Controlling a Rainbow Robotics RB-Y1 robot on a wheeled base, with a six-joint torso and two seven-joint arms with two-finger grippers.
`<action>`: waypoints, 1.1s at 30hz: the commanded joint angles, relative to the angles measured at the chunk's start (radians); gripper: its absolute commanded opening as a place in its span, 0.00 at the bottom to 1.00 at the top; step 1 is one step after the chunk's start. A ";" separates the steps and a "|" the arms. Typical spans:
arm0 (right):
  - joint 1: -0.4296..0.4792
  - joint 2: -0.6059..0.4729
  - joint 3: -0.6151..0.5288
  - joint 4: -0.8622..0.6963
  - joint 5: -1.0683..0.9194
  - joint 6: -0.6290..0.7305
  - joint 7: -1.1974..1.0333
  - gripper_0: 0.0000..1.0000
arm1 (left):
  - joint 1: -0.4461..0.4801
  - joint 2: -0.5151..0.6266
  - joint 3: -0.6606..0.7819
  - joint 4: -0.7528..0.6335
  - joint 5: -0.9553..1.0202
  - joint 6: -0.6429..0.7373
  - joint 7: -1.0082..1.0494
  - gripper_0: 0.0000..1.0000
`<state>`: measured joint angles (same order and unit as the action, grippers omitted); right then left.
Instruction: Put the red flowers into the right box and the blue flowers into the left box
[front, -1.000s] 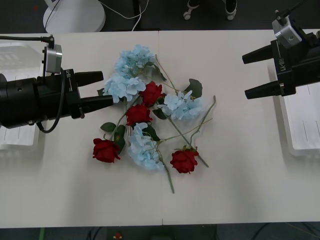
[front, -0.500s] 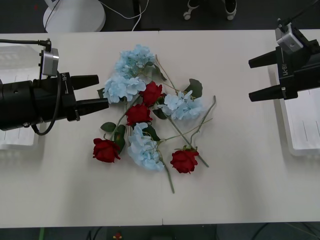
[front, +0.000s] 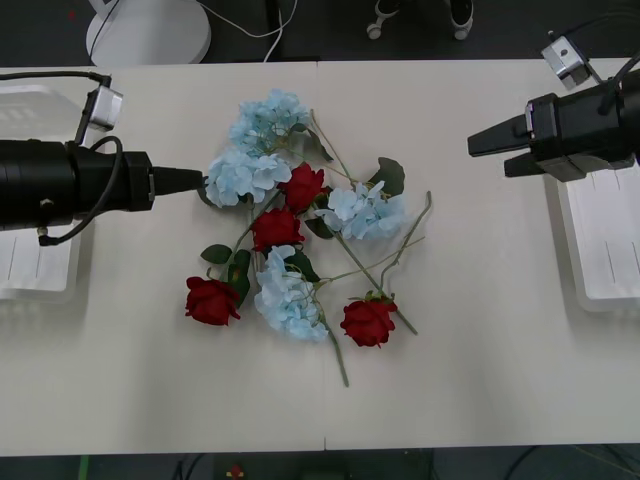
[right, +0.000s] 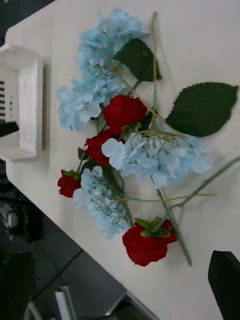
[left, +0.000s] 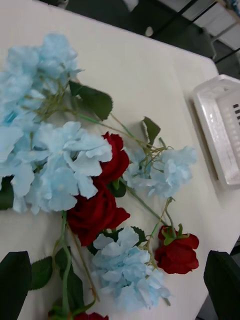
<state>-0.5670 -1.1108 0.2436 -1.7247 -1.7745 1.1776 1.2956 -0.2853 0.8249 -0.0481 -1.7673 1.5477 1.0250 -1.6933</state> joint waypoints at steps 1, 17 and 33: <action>-0.036 -0.046 -0.004 -0.085 0.112 -0.012 -0.469 1.00 | -0.089 -0.053 0.074 -0.003 -0.140 0.130 0.185 1.00; -0.044 -0.001 -0.001 -0.222 0.365 0.203 -1.707 1.00 | -0.183 -0.305 0.050 -0.052 -0.658 0.352 0.913 1.00; -0.044 0.057 0.060 -0.285 0.463 0.155 -2.527 1.00 | -0.233 -0.466 -0.262 -0.050 -1.164 0.352 1.239 1.00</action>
<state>-0.5698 -1.0636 0.2587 -1.9623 -1.3455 1.3630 -1.1225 -0.4569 0.4004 -0.2867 -1.8023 0.4138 1.3704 -0.4750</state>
